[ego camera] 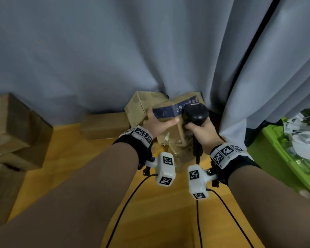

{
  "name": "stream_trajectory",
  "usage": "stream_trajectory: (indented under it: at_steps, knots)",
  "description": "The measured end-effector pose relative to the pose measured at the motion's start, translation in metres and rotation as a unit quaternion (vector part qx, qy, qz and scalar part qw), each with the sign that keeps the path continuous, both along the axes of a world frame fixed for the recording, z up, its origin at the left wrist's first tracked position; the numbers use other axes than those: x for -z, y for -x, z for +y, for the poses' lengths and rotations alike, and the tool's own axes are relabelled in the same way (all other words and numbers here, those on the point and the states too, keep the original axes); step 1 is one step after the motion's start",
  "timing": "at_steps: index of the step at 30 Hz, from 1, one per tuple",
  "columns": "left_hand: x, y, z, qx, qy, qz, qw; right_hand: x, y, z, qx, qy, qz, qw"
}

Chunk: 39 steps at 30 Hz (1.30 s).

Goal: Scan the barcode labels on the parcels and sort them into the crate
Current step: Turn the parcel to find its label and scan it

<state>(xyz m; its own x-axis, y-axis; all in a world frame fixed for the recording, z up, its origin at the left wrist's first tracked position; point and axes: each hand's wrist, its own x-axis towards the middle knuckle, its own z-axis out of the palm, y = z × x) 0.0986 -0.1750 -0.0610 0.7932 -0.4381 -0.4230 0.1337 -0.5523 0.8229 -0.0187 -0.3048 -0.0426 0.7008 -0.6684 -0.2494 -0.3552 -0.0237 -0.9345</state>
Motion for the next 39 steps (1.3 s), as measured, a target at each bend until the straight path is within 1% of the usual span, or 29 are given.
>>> stream_trajectory:
  at_steps: [2,4,6,8,10,12,15,16,17,18,20,22,24,26,28,31,33,34,35,37,39]
  knots:
    - [-0.017,0.015,0.001,0.004,-0.018,0.027,0.999,0.004,0.003,0.004,0.004,-0.014,-0.012,1.0]
    - [-0.019,0.021,0.0,-0.002,-0.017,0.03,0.999,0.006,0.007,0.008,-0.001,-0.034,-0.016,0.999]
    - [-0.017,0.024,-0.003,-0.016,-0.021,0.026,0.999,0.005,0.013,0.01,-0.015,-0.058,-0.016,0.998]
    - [-0.017,0.024,-0.006,-0.036,-0.046,0.021,0.998,0.001,0.016,0.012,-0.028,-0.077,-0.011,0.997]
    - [-0.02,0.025,-0.003,-0.044,-0.052,0.003,0.998,-0.002,0.019,0.011,-0.023,-0.067,-0.019,0.997]
    - [-0.023,0.025,0.007,-0.044,-0.008,-0.022,0.999,-0.004,0.021,0.013,0.027,-0.028,-0.052,0.998]
    - [-0.02,0.015,0.039,-0.016,0.042,-0.044,0.998,-0.011,0.02,0.013,0.139,0.017,-0.097,0.985]
    - [-0.027,0.015,0.052,-0.009,0.055,-0.049,0.997,-0.016,0.02,0.011,0.159,0.04,-0.106,0.981]
    - [-0.04,0.019,0.069,-0.01,0.059,-0.06,0.996,-0.024,0.017,0.013,0.161,0.066,-0.117,0.978]
    - [-0.053,0.022,0.081,-0.01,0.069,-0.066,0.995,-0.03,0.015,0.012,0.158,0.092,-0.125,0.975]
    - [-0.067,0.02,0.113,-0.018,0.08,-0.076,0.994,-0.043,0.006,0.02,0.125,0.11,-0.12,0.979]
    - [-0.078,0.016,0.144,-0.038,0.085,-0.088,0.992,-0.053,-0.004,0.034,0.073,0.071,-0.09,0.991]
    - [-0.088,0.015,0.173,-0.047,0.087,-0.086,0.991,-0.06,-0.013,0.052,0.032,-0.008,-0.076,0.997]
    - [-0.094,0.014,0.198,-0.039,0.09,-0.056,0.994,-0.067,-0.019,0.075,-0.002,-0.082,-0.1,0.992]
    - [-0.096,0.012,0.221,-0.036,0.073,-0.017,0.997,-0.07,-0.025,0.098,-0.014,-0.128,-0.113,0.985]
    - [-0.103,0.011,0.248,-0.049,0.06,0.047,0.996,-0.074,-0.032,0.134,-0.025,-0.158,-0.098,0.982]
    - [-0.11,0.008,0.263,-0.077,0.093,0.097,0.988,-0.076,-0.037,0.154,-0.04,-0.165,-0.097,0.981]
    - [-0.114,0.005,0.27,-0.109,0.11,0.111,0.982,-0.077,-0.04,0.163,-0.045,-0.163,-0.102,0.98]
    - [-0.117,0.003,0.276,-0.151,0.119,0.109,0.975,-0.078,-0.042,0.17,-0.052,-0.161,-0.103,0.98]
    - [-0.119,-0.001,0.287,-0.207,0.111,0.066,0.97,-0.08,-0.046,0.183,-0.062,-0.166,-0.099,0.979]
    - [-0.117,-0.006,0.297,-0.193,0.078,-0.017,0.978,-0.083,-0.05,0.194,-0.075,-0.168,-0.088,0.979]
